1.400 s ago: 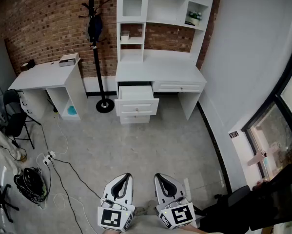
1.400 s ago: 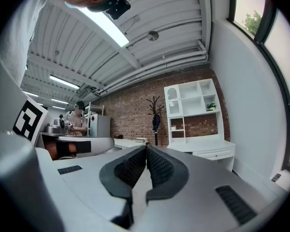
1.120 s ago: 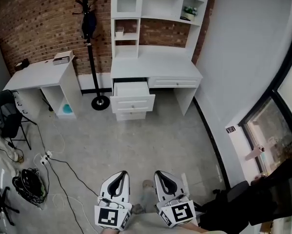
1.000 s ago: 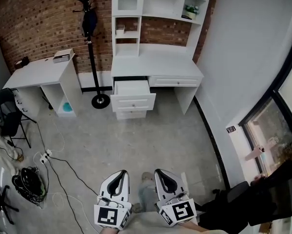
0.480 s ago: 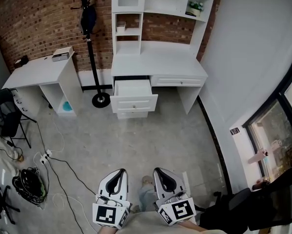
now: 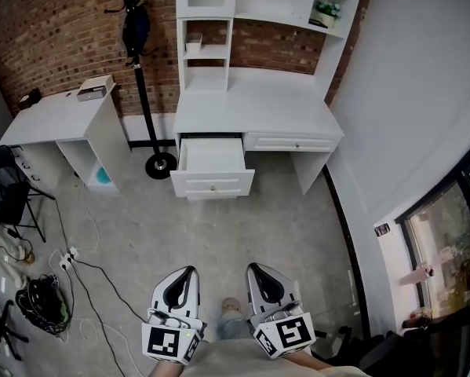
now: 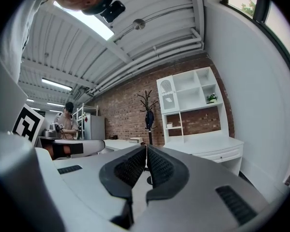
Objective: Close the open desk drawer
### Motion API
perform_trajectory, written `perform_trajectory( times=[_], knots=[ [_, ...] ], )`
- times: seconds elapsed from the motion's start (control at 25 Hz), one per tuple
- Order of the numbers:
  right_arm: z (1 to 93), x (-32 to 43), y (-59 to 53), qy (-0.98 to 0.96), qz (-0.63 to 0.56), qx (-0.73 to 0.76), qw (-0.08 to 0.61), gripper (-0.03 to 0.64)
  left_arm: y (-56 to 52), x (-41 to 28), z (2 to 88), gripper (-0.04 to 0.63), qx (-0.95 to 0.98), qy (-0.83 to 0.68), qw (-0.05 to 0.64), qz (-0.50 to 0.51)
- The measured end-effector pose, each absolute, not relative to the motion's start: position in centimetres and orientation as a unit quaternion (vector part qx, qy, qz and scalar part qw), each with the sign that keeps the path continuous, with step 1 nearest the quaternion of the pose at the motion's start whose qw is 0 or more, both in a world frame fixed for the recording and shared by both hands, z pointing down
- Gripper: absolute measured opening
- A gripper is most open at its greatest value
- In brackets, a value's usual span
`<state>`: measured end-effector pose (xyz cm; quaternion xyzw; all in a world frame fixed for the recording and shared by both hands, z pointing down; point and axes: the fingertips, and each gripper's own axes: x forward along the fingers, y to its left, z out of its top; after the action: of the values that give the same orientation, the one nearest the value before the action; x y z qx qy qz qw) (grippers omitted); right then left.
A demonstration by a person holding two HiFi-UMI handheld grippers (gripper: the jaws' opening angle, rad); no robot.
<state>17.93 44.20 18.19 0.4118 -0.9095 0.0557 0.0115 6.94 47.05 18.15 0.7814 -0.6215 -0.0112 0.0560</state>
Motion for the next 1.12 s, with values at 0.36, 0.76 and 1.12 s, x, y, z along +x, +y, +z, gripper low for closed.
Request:
perform_trajectory(
  times=[0.36, 0.76, 1.12],
  knots=[
    [17.7, 19.7, 34.9, -0.913, 0.058, 0.404, 0.001, 0.028, 38.7, 8.0, 17.7, 0.018, 0.771, -0.635, 0.052, -0.009],
    [18.4, 20.2, 32.1, -0.916, 0.073, 0.395, 0.002, 0.028, 36.2, 8.4, 18.2, 0.018, 0.763, -0.643, 0.06, -0.002],
    [18.8, 19.2, 30.2, -0.916, 0.073, 0.393, 0.001, 0.028, 34.7, 7.2, 19.0, 0.018, 0.759, -0.648, 0.067, -0.002]
  ],
)
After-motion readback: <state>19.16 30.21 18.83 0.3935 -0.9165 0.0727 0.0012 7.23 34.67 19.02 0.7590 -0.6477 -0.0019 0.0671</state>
